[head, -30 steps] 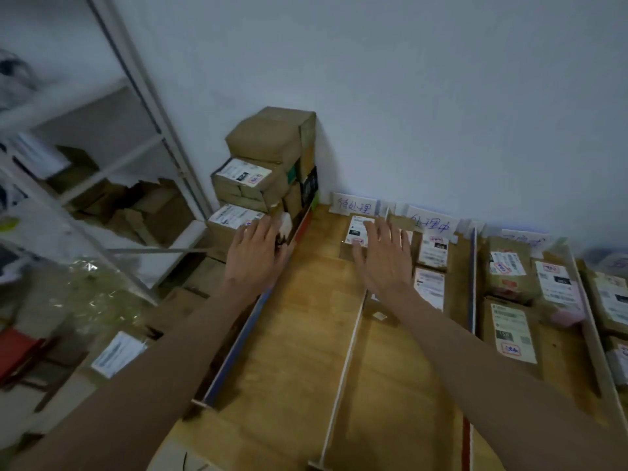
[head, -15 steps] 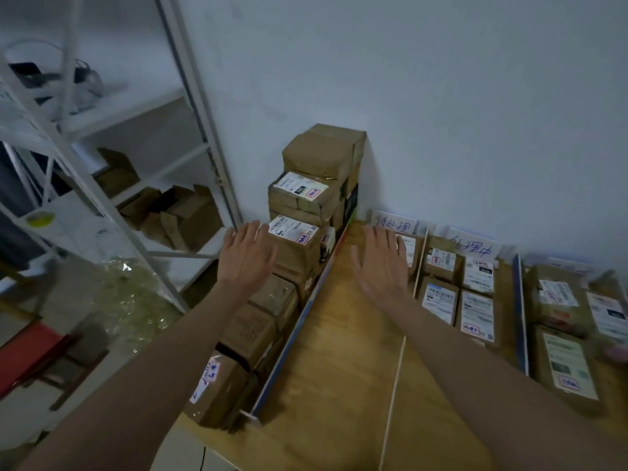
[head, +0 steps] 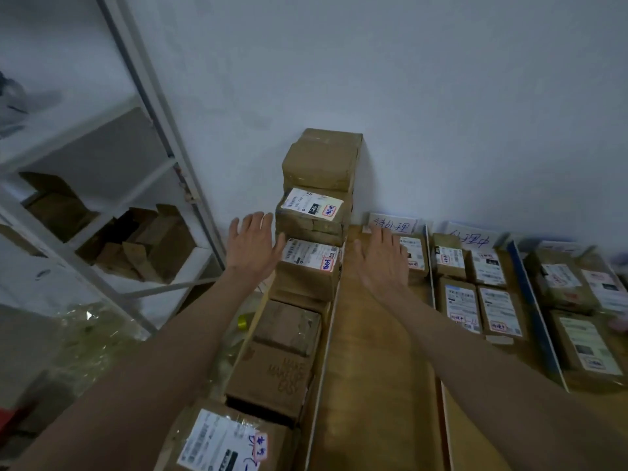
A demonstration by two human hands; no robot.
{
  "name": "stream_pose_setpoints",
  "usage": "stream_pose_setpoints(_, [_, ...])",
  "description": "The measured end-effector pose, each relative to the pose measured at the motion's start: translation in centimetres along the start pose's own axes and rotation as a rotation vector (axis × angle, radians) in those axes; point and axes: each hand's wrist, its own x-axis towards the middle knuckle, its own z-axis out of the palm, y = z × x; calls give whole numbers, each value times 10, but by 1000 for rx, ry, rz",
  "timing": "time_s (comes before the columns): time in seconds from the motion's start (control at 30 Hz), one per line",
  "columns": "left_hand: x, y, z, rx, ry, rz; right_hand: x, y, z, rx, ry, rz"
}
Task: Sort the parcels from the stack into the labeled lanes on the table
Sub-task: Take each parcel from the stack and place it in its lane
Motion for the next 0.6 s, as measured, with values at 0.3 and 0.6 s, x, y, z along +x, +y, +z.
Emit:
stream_pose_setpoints(0.3, [88,-7,27,-99,-26,-90,74,-31,20,197,-161,158])
stream_pose_setpoints(0.6, [101,7,51,-320,-107,-230,102,-34,36,685,-434,465])
